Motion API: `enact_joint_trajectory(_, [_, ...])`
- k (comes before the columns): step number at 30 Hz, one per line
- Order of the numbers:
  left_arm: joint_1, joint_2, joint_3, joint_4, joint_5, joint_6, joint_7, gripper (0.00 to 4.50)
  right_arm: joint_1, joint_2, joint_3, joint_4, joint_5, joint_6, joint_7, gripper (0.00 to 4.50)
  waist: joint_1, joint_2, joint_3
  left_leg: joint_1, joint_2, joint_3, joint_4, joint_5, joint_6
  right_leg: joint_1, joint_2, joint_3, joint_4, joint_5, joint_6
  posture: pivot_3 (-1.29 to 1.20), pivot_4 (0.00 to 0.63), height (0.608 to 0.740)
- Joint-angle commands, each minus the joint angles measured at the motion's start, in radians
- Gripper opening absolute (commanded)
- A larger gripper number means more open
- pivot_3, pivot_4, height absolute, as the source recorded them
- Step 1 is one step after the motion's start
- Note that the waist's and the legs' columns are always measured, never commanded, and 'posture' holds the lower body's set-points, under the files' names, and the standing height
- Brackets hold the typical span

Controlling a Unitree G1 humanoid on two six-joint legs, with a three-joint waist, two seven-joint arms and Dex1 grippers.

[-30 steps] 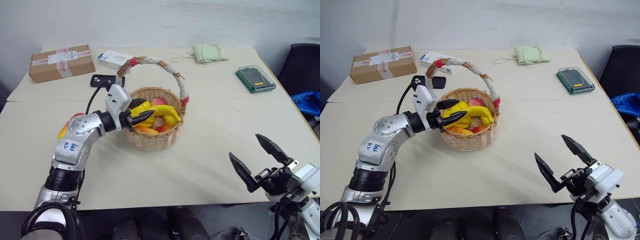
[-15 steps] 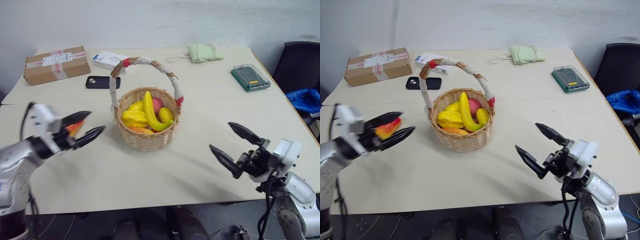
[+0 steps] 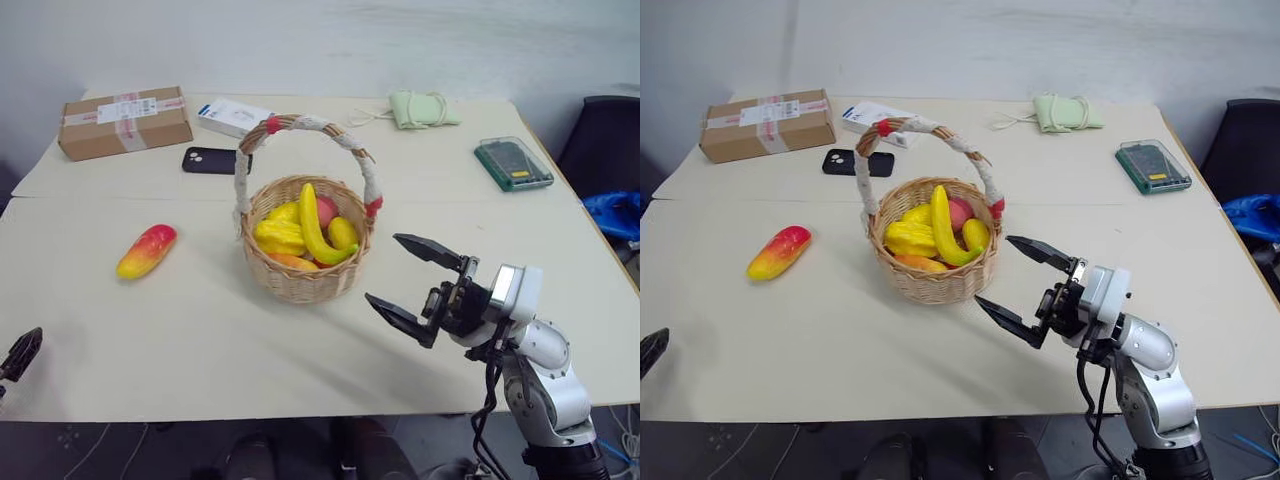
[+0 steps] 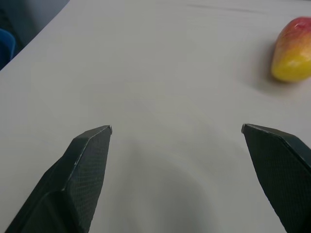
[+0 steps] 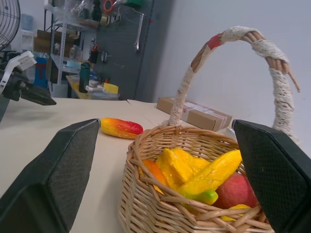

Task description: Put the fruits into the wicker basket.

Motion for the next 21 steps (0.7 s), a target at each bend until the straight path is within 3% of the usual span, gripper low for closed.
enact_joint_trajectory(1, [-0.107, 0.088, -0.076, -0.075, -0.048, 0.056, -0.012, 4.49, 0.0, -0.015, -0.019, -0.012, -0.008, -0.008, 0.0, 4.5, 0.0, -0.001, 0.0, 0.0, 0.0, 0.0, 0.0, -0.001, -0.002, 0.0, 0.0, 0.0, 0.0, 0.0, 0.0, 0.0, 0.15, 0.74])
enact_joint_trajectory(4, [-0.251, 0.219, -0.246, -0.007, 0.008, 0.175, -0.016, 4.49, 0.021, -0.019, -0.049, -0.004, 0.0, -0.006, -0.01, 4.5, -0.006, -0.001, 0.0, 0.001, 0.0, 0.001, 0.0, -0.001, -0.003, 0.001, 0.0, 0.0, 0.001, 0.001, 0.001, 0.0, 0.15, 0.74])
enact_joint_trajectory(8, [-0.486, 0.308, -0.456, 0.112, 0.063, 0.253, -0.047, 4.49, 0.059, -0.031, -0.103, 0.038, 0.017, -0.012, -0.003, 4.5, -0.011, 0.003, 0.001, 0.001, 0.0, 0.002, -0.001, 0.001, 0.0, 0.001, 0.001, 0.001, 0.001, 0.005, 0.009, 0.0, 0.15, 0.74])
enact_joint_trajectory(14, [-0.746, 0.34, -0.728, 0.439, 0.287, 0.157, -0.093, 4.49, 0.086, -0.026, -0.135, 0.05, 0.012, -0.034, 0.002, 4.5, -0.03, 0.005, 0.002, -0.002, 0.002, 0.006, 0.001, 0.002, -0.01, -0.006, 0.01, 0.002, 0.005, 0.002, 0.009, 0.0, 0.15, 0.74])
enact_joint_trajectory(17, [-0.823, 0.338, -0.771, 0.571, 0.337, 0.132, -0.108, 4.49, 0.115, -0.026, -0.153, 0.043, 0.004, -0.047, -0.007, 4.5, -0.033, 0.004, 0.002, -0.013, 0.003, 0.009, 0.004, 0.004, -0.014, -0.024, 0.013, 0.005, 0.016, -0.001, 0.009, 0.0, 0.15, 0.74])
enact_joint_trajectory(21, [-0.839, 0.338, -0.834, 0.616, 0.352, 0.148, -0.277, 4.49, 0.136, -0.03, -0.167, 0.044, 0.002, -0.06, -0.009, 4.5, -0.031, 0.005, 0.002, -0.015, 0.004, 0.015, 0.006, 0.006, -0.017, -0.029, 0.014, 0.006, 0.021, -0.002, 0.008, 0.0, 0.15, 0.74])
